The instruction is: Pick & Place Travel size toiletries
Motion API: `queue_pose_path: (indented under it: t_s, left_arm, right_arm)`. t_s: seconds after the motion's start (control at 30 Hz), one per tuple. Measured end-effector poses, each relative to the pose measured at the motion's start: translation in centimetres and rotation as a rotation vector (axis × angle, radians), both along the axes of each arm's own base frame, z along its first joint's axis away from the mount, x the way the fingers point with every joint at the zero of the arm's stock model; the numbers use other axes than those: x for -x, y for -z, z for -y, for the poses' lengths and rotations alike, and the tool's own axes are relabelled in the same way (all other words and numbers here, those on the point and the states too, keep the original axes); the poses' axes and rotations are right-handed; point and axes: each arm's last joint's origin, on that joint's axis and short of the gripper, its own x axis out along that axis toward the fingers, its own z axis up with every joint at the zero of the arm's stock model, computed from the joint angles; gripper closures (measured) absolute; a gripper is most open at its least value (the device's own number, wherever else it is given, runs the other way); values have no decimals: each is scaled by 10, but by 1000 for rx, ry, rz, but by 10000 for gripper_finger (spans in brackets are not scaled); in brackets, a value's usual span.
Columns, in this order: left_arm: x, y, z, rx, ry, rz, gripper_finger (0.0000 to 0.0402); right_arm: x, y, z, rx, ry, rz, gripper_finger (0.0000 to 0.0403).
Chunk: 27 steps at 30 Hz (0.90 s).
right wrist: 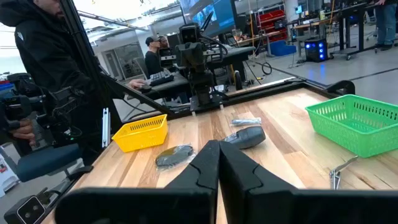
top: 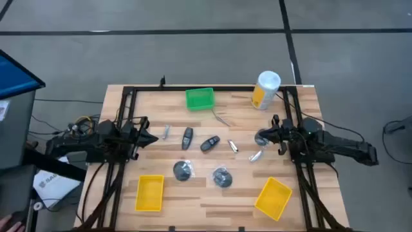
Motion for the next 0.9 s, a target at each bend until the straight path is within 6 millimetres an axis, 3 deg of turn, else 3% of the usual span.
queue_pose_path:
  t_s: [0.53, 0.73, 0.9]
  left_arm:
    - [1, -3, 0, 31, 6, 27, 401]
    - [10, -28, -1, 165, 8, 294, 401]
    - [24, -55, -1, 205, -2, 486, 401]
  right_arm:
    - [0, -5, 0, 5, 0, 52, 403]
    - [7, -34, -1, 71, 20, 350, 403]
    - [21, -72, -1, 197, 176, 534, 403]
